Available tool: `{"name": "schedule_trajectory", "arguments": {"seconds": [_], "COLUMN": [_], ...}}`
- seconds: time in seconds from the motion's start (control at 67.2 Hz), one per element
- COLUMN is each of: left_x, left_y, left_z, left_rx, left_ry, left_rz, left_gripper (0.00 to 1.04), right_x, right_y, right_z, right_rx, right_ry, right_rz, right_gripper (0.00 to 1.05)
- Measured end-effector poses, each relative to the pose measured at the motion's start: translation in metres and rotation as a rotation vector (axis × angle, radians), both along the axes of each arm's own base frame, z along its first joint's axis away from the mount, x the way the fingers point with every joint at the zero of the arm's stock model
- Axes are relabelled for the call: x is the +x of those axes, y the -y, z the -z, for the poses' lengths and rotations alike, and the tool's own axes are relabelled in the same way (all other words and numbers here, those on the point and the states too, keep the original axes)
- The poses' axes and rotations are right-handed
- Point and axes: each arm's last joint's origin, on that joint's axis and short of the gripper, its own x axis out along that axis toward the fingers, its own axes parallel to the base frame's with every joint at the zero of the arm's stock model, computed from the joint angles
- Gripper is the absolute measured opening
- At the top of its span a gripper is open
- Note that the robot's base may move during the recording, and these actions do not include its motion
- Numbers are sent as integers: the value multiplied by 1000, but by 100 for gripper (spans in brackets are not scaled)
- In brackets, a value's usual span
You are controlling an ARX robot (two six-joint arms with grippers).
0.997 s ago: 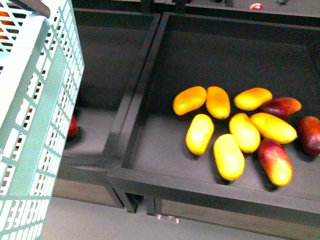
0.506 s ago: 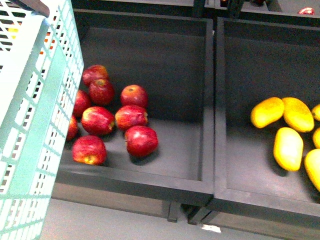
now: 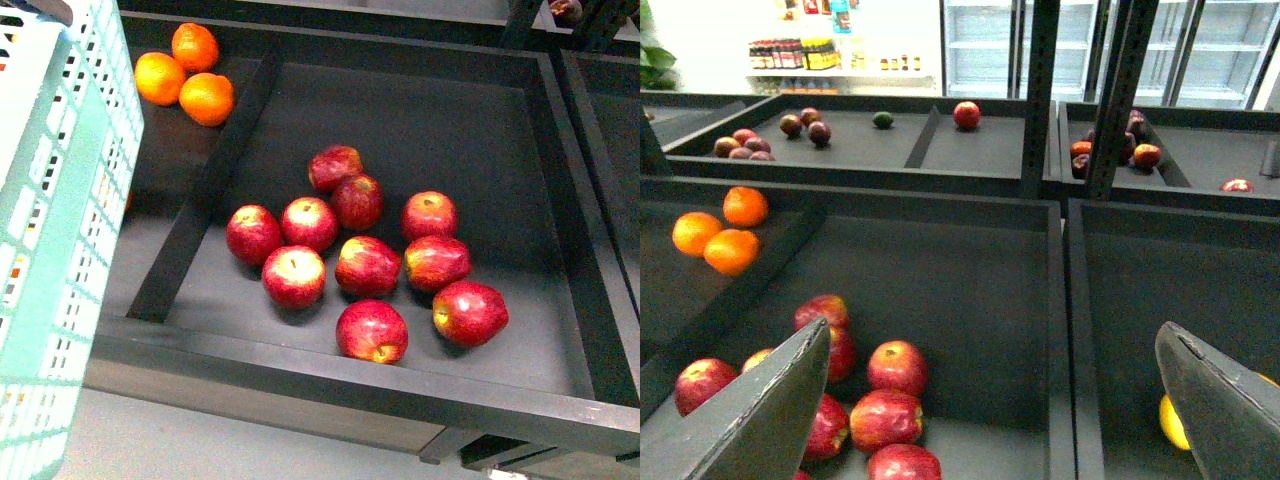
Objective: Pick mango and avocado into basket
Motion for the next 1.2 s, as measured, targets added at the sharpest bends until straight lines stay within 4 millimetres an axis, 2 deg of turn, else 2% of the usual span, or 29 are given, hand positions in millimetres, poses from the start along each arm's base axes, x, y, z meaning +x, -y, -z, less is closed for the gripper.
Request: {"name": "schedule_trajectory", "arguments": {"seconds": [0.104, 0.178, 0.297, 0.446, 0.565, 0.64, 0.729, 0.803, 0.997, 1.205], "left_x": [6, 27, 68, 113, 135, 146, 151, 149, 136, 126], "left_y": [6, 21, 51, 104, 146, 180, 216, 229, 252, 264], "left_z": [-1, -1, 2, -1, -2, -3, -1, -2, -14, -15], "left_rx": [86, 182, 265, 291, 279, 309, 349, 359, 353, 339], "left_ry": [-132, -177, -203, -196, -180, -186, -172, -157, -95, -81], "left_rz": [126, 246, 339, 484, 592, 670, 761, 799, 861, 919], "left_gripper": [14, 14, 14, 14, 14, 14, 14, 14, 14, 14], "right_x": [0, 0, 0, 0, 0, 0, 0, 0, 0, 0], "right_y": [0, 0, 0, 0, 0, 0, 0, 0, 0, 0], "right_z": [0, 0, 0, 0, 0, 0, 0, 0, 0, 0], "right_rx": [0, 0, 0, 0, 0, 0, 0, 0, 0, 0], "right_ry": [0, 0, 0, 0, 0, 0, 0, 0, 0, 0], "right_rz": [3, 1, 3, 5, 4, 5, 4, 4, 4, 5], "right_gripper": [96, 96, 96, 96, 96, 96, 96, 96, 96, 96]}}
